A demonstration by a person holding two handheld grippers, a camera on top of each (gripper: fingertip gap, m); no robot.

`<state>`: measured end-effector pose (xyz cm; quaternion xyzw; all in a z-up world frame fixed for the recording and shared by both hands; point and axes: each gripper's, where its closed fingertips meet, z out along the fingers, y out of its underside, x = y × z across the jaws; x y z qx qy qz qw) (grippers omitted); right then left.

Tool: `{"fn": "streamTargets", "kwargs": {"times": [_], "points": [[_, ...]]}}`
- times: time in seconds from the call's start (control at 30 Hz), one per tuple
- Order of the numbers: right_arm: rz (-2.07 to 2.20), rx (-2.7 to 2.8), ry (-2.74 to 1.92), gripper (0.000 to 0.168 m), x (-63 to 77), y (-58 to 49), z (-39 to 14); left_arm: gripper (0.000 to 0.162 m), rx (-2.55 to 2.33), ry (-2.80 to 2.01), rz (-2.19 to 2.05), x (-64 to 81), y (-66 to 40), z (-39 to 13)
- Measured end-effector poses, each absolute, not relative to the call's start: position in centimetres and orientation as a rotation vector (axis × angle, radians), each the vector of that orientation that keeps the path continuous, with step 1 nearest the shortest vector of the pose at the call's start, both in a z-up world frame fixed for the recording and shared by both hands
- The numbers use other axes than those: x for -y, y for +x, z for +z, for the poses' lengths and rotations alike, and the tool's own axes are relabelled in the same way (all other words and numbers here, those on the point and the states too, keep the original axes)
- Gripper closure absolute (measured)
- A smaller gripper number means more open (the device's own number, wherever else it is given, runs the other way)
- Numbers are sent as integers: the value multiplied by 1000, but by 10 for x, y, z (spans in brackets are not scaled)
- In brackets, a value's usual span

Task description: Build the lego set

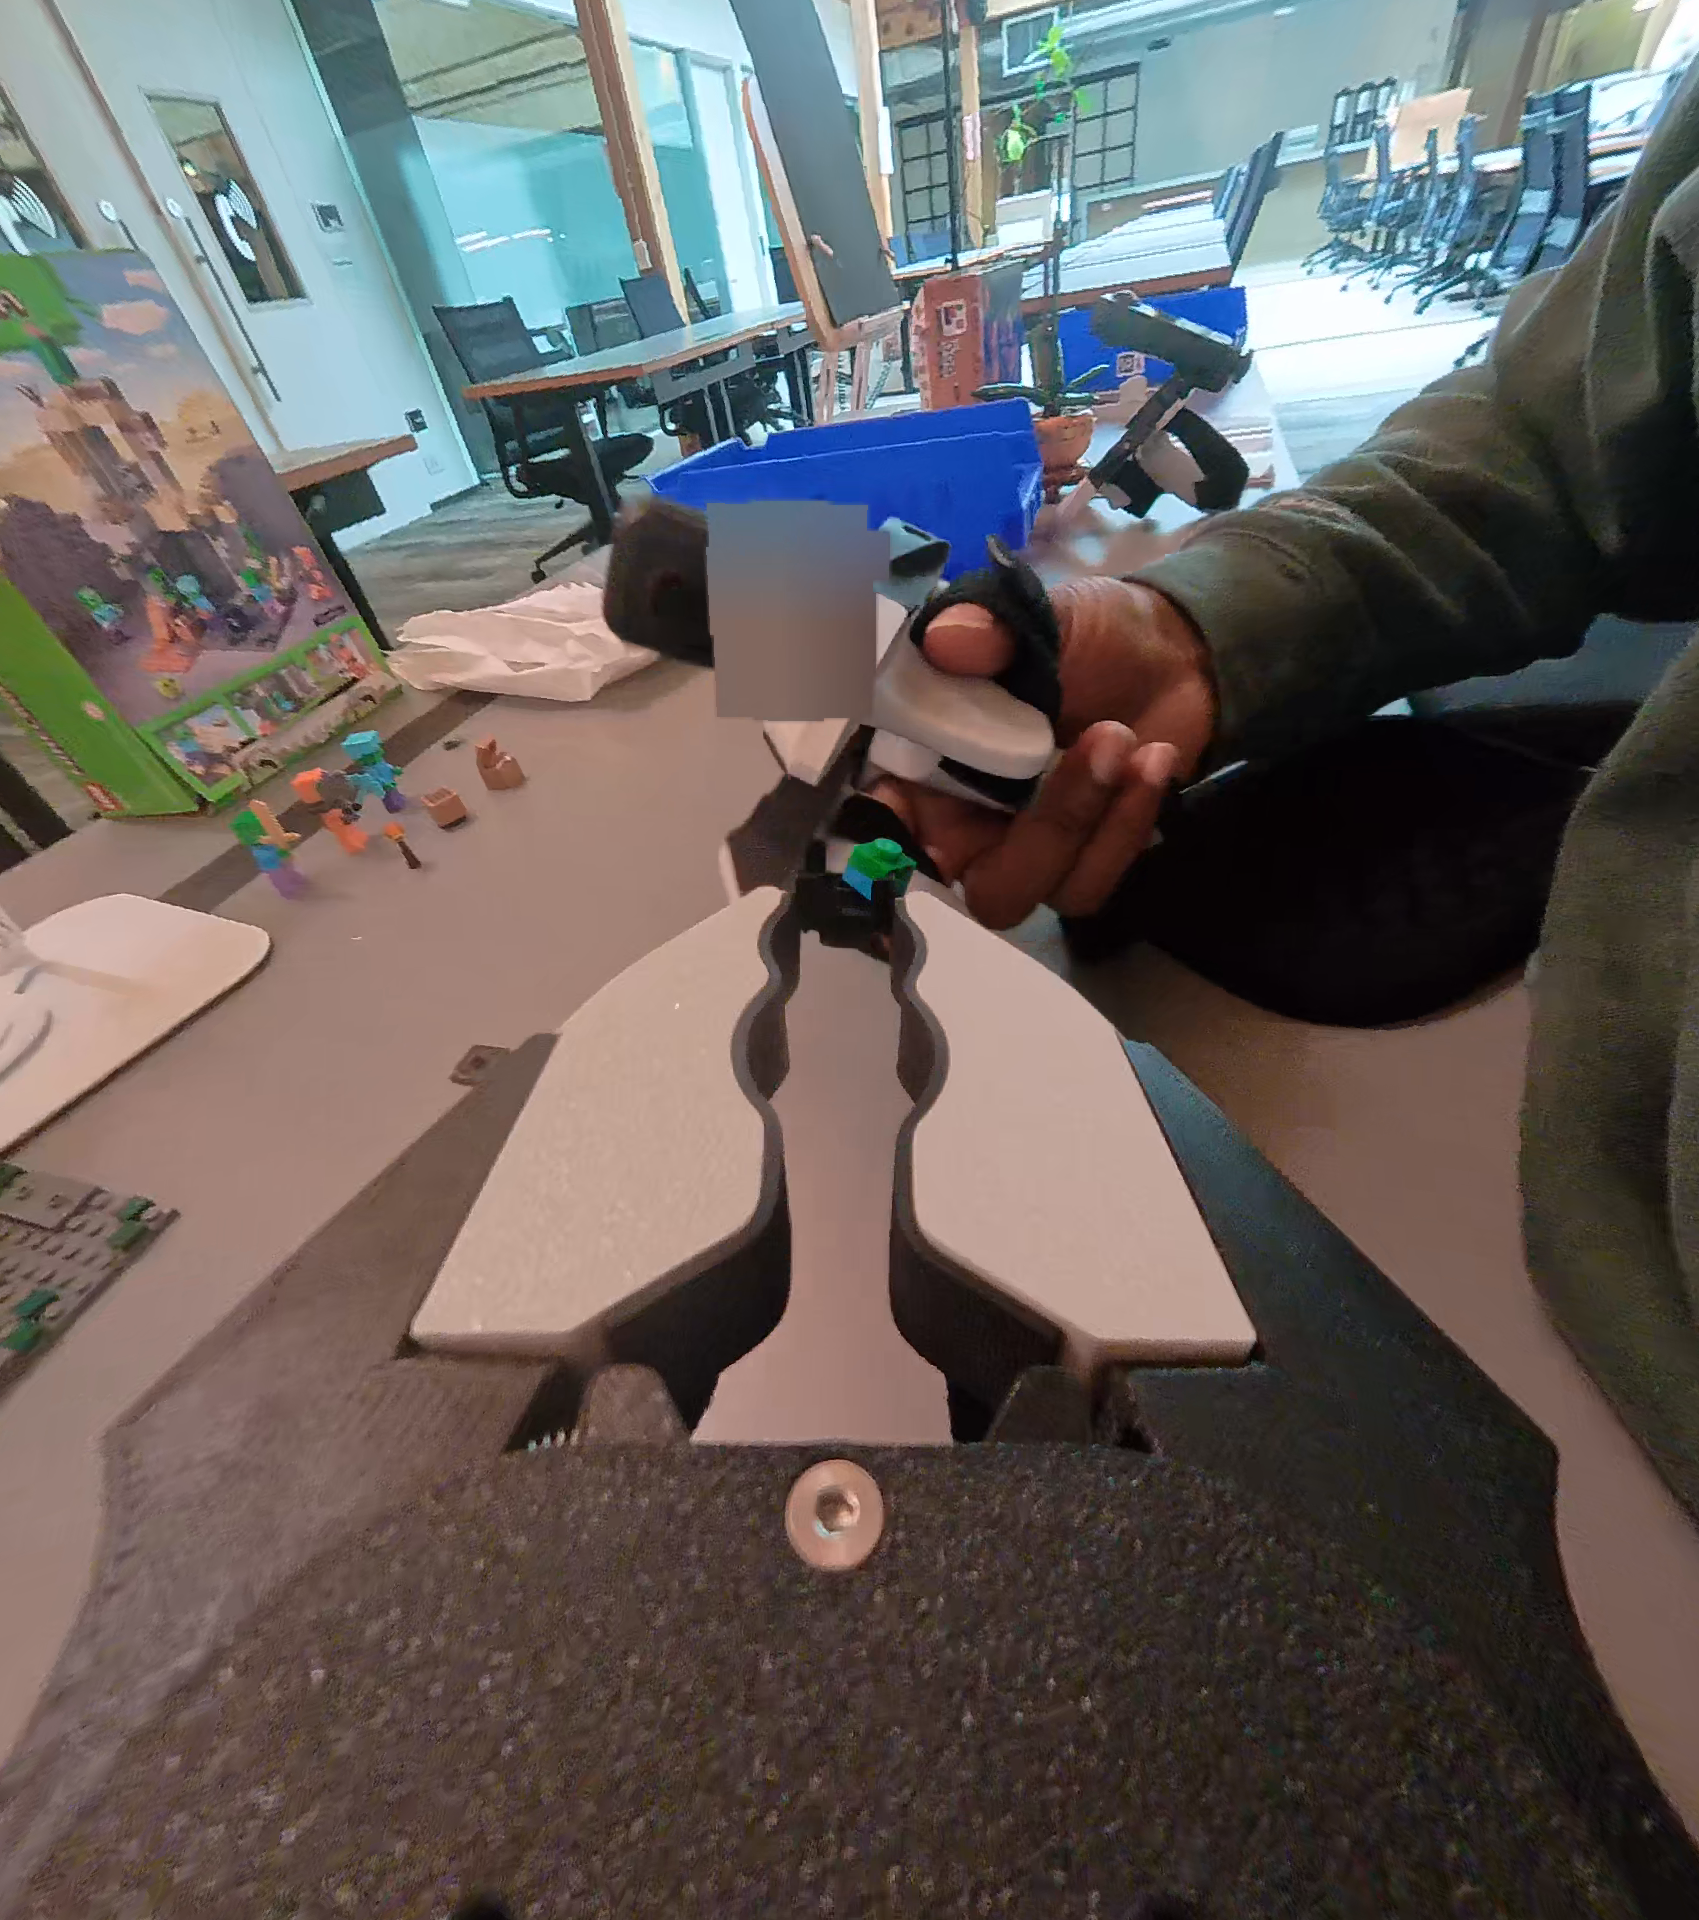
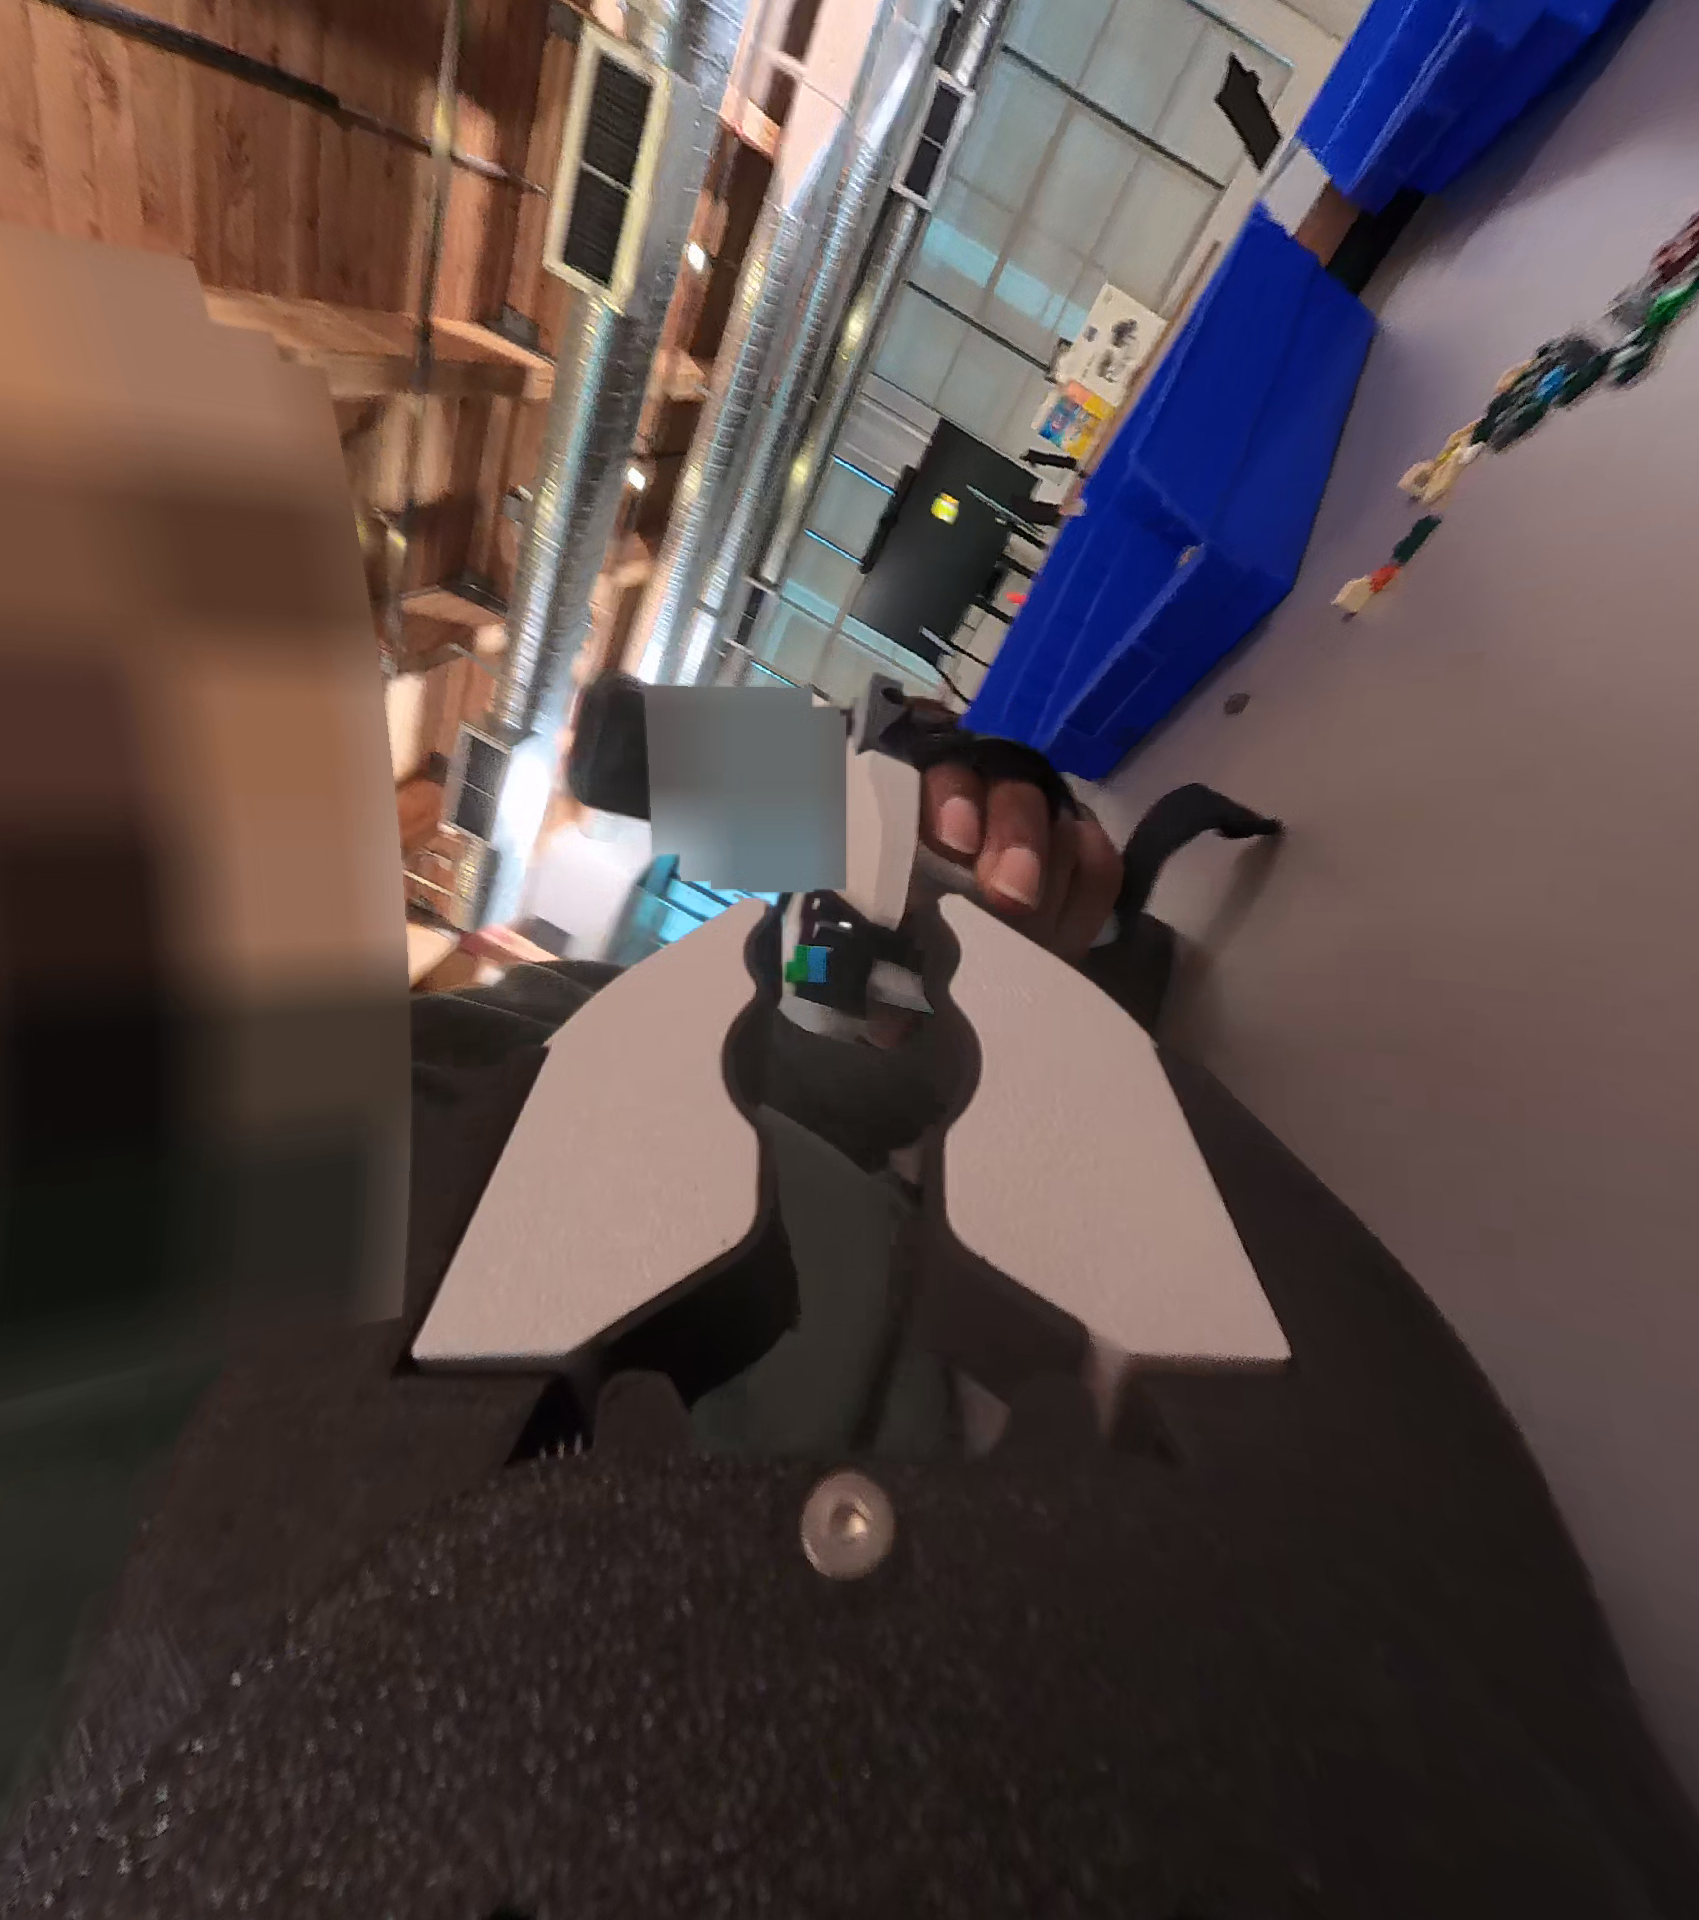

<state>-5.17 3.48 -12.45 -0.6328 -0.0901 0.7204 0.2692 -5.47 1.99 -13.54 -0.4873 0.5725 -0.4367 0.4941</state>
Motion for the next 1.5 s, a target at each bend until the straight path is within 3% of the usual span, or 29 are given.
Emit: {"fn": "streamTargets", "kwargs": {"times": [0.03, 0.23, 0.53, 1.0, 1.5], "points": [[1860, 307, -1733, 143, -36, -48, -127, 146, -1391, -1195, -1081, -19, -55, -137], [1352, 811, -1651, 152, -26, -41, -114, 146, -1400, -1300, -1227, -18, -54, -146], [750, 1464, -1559, 152, -9, -56, -136, 146, -1474, -1357, -1268, -9, -50, -160], [537, 1769, -1594, 159, -7, -58, -152, 146, -1477, -1371, -1247, -7, -48, -163], [675, 1484, -1873, 161, -30, -60, -140, 146, -1334, -1354, -1062, -31, -50, -152]]}}
